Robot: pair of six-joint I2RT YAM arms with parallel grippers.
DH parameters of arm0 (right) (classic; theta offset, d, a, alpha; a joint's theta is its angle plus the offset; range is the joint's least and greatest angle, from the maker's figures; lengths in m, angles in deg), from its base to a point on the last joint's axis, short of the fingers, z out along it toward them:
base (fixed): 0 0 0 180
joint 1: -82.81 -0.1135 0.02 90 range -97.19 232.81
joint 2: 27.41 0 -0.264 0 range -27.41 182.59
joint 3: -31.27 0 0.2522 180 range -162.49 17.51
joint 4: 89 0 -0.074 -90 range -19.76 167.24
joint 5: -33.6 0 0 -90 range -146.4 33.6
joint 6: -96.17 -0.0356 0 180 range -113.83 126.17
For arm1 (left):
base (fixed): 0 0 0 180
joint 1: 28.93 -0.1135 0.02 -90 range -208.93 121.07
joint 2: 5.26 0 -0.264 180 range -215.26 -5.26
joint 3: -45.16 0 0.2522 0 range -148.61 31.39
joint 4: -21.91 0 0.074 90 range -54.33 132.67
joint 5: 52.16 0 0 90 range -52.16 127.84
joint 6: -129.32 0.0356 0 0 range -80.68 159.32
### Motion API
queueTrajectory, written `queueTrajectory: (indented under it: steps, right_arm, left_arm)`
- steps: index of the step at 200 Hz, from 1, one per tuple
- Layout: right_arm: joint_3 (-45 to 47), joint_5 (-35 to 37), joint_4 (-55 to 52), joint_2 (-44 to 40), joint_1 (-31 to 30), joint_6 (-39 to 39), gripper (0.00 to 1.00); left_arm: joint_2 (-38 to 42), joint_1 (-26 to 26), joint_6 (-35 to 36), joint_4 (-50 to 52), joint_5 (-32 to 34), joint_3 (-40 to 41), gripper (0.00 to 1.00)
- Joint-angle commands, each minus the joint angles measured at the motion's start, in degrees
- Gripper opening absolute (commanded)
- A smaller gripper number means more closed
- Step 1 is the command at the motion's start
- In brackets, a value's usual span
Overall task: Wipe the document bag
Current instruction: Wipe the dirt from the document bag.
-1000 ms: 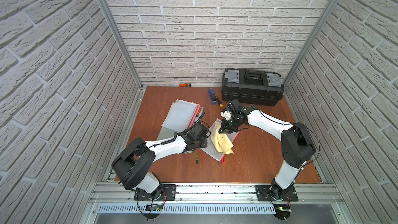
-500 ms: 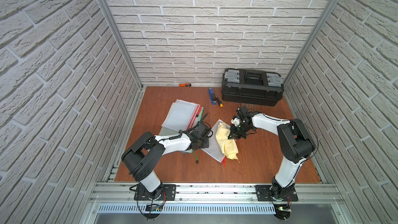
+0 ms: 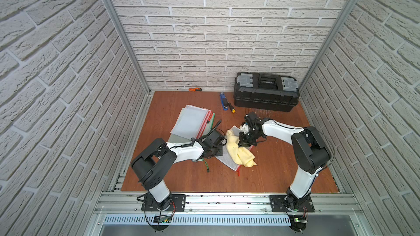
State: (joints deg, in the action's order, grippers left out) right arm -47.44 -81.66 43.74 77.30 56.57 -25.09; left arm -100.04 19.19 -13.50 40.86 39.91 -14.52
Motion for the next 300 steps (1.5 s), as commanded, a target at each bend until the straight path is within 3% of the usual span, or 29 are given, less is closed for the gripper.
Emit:
queueTrajectory:
  steps: [1, 46, 84, 109, 144, 165, 185, 206, 238, 278, 300]
  right_arm:
    - [0.4, -3.0, 4.6, 2.0, -3.4, -5.7, 0.02]
    - [3.6, -1.0, 5.1, 2.5, 0.0, -5.5, 0.02]
    - [6.3, -3.9, 3.4, 0.7, 15.4, -0.5, 0.02]
    - [2.6, 0.2, -3.1, -0.4, 21.3, 4.6, 0.02]
    - [0.9, -1.5, -3.0, -1.8, 19.5, 3.1, 0.02]
    - [-0.1, -0.7, -2.2, -1.6, 11.6, 0.9, 0.02]
    - [-0.5, -4.4, 1.8, 0.3, 4.2, -3.1, 0.02]
    - [0.6, -8.0, 8.4, 2.5, 1.3, -7.9, 0.02]
    - [-2.3, -5.8, 7.6, 5.5, 3.5, -6.9, 0.02]
    - [-5.5, -8.7, 6.7, 7.8, 15.3, -4.8, 0.02]
    - [-8.7, -6.8, 2.1, 6.8, 19.9, -1.6, 0.02]
  left_arm:
    - [-2.1, 0.7, -1.2, 2.1, -0.2, 0.4, 0.00]
    - [-1.7, 0.9, -1.3, 2.2, 0.6, 0.7, 0.00]
    - [-1.7, 0.9, -0.8, 2.2, 0.7, 0.9, 0.00]
    - [-2.0, 1.0, -0.6, 2.0, 0.6, 1.0, 0.00]
    - [-1.9, 0.9, -0.6, 2.1, 0.5, 1.0, 0.00]
    - [-2.1, 1.0, -0.7, 2.3, 0.3, 0.7, 0.00]
    - [-2.2, 1.1, -0.6, 2.7, 0.4, 0.2, 0.00]
    - [-2.1, 1.3, -0.6, 3.2, 0.5, 0.0, 0.00]
    - [-2.0, 1.4, -0.8, 3.5, 0.6, -0.3, 0.00]
    - [-1.7, 1.6, -0.6, 4.0, 0.8, -0.7, 0.00]
    - [-1.7, 1.8, -0.5, 4.4, 0.8, -0.9, 0.00]
